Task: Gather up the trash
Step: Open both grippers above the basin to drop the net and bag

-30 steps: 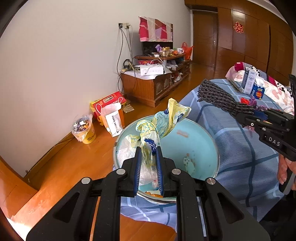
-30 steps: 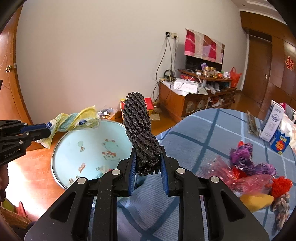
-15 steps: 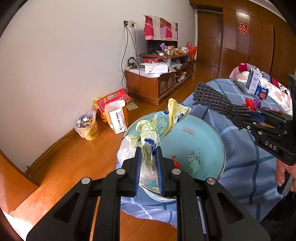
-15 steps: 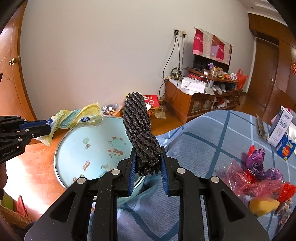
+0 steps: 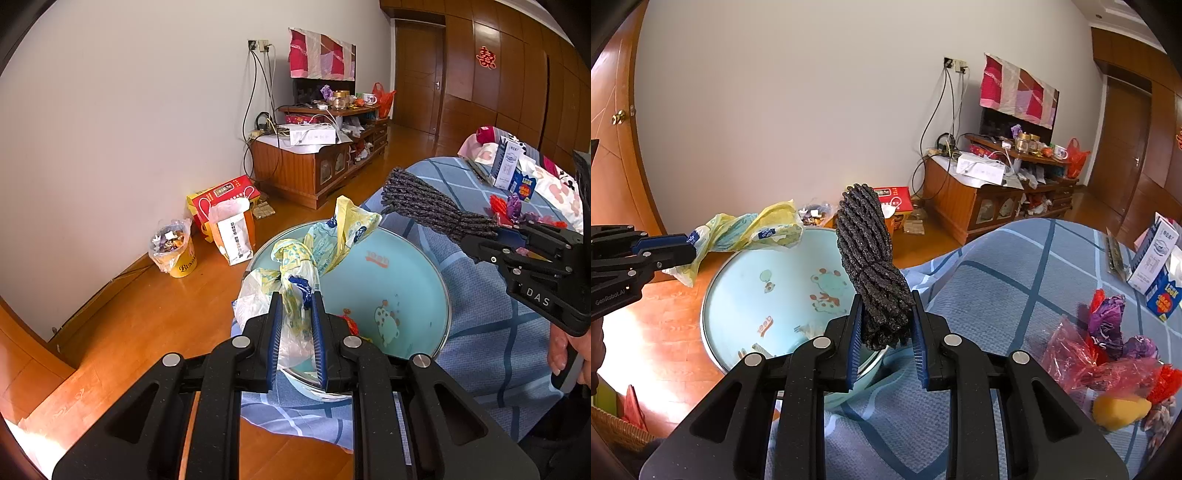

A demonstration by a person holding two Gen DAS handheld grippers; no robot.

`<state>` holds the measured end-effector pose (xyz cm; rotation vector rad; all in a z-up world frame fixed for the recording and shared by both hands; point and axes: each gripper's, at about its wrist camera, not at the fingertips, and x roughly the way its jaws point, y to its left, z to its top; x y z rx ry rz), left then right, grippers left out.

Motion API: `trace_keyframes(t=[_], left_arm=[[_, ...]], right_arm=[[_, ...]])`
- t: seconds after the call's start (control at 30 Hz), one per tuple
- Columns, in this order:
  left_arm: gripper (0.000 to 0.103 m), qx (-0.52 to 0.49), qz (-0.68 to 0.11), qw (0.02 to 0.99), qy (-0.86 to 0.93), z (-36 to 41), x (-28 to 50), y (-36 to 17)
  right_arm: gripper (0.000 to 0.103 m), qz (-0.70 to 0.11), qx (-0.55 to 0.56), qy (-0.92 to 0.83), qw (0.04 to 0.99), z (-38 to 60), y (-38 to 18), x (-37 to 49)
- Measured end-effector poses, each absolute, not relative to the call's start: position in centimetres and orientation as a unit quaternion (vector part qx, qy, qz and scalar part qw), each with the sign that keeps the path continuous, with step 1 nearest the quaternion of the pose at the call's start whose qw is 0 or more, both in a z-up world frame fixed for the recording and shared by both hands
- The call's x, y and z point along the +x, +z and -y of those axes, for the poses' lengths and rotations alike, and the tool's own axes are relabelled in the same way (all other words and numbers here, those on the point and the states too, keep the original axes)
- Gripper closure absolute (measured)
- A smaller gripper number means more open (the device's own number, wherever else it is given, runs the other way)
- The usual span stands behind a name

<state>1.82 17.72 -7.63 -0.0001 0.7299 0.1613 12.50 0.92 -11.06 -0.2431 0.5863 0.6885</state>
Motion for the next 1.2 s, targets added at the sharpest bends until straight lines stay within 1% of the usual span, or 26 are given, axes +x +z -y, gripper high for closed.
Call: trace_keyframes(t=[0.5, 0.6, 0.67, 0.73, 0.8, 0.83, 0.87, 0.9, 1.0, 1.07, 1.13, 1.2], left_arm=[[0.087, 0.000, -0.359, 0.930, 0.074, -17.6, 1.7, -7.7], [0.086, -0.002, -0.361, 0.930, 0.071, -17.5, 1.7, -7.8], [0.082, -0.003, -0.362, 0.930, 0.065, -17.3, 1.6, -7.9], [0.076, -0.005, -0.363, 0.930, 0.060, -17.0, 1.6, -8.0], [0.075, -0.006, -0.366, 0.929, 0.052, -16.8, 1.7, -8.2], [0.072, -0.008, -0.369, 0.928, 0.050, -16.7, 1.7, -8.4], [0.066, -0.010, -0.372, 0.927, 0.047, -16.6, 1.8, -8.6], [0.064, -0.011, -0.374, 0.926, 0.048, -16.7, 1.9, -8.7], [0.062, -0.012, -0.377, 0.925, 0.047, -16.5, 2.0, -9.0], [0.055, -0.013, -0.376, 0.925, 0.050, -16.6, 1.9, -9.0], [0.053, -0.014, -0.376, 0.925, 0.052, -16.5, 1.9, -9.1], [0.047, -0.015, -0.379, 0.924, 0.052, -16.5, 2.0, -9.3]], right_arm=[[0.078, -0.285, -0.123, 0.335, 0.890, -1.6, -11.3, 12.4], [0.077, -0.287, -0.125, 0.337, 0.888, -1.8, -11.4, 12.3], [0.075, -0.291, -0.126, 0.341, 0.885, -1.9, -11.5, 12.3], [0.065, -0.296, -0.126, 0.345, 0.882, -2.1, -11.8, 12.4], [0.058, -0.299, -0.127, 0.345, 0.880, -2.1, -12.1, 12.5], [0.053, -0.301, -0.127, 0.344, 0.880, -2.1, -12.2, 12.6], [0.050, -0.302, -0.126, 0.343, 0.880, -2.0, -12.3, 12.6], [0.045, -0.303, -0.126, 0.342, 0.881, -2.0, -12.4, 12.6], [0.045, -0.304, -0.126, 0.338, 0.882, -1.9, -12.5, 12.6], [0.045, -0.304, -0.125, 0.335, 0.883, -1.6, -12.5, 12.6], [0.043, -0.303, -0.122, 0.332, 0.885, -1.2, -12.4, 12.5], [0.041, -0.302, -0.120, 0.327, 0.887, -0.6, -12.3, 12.4]])
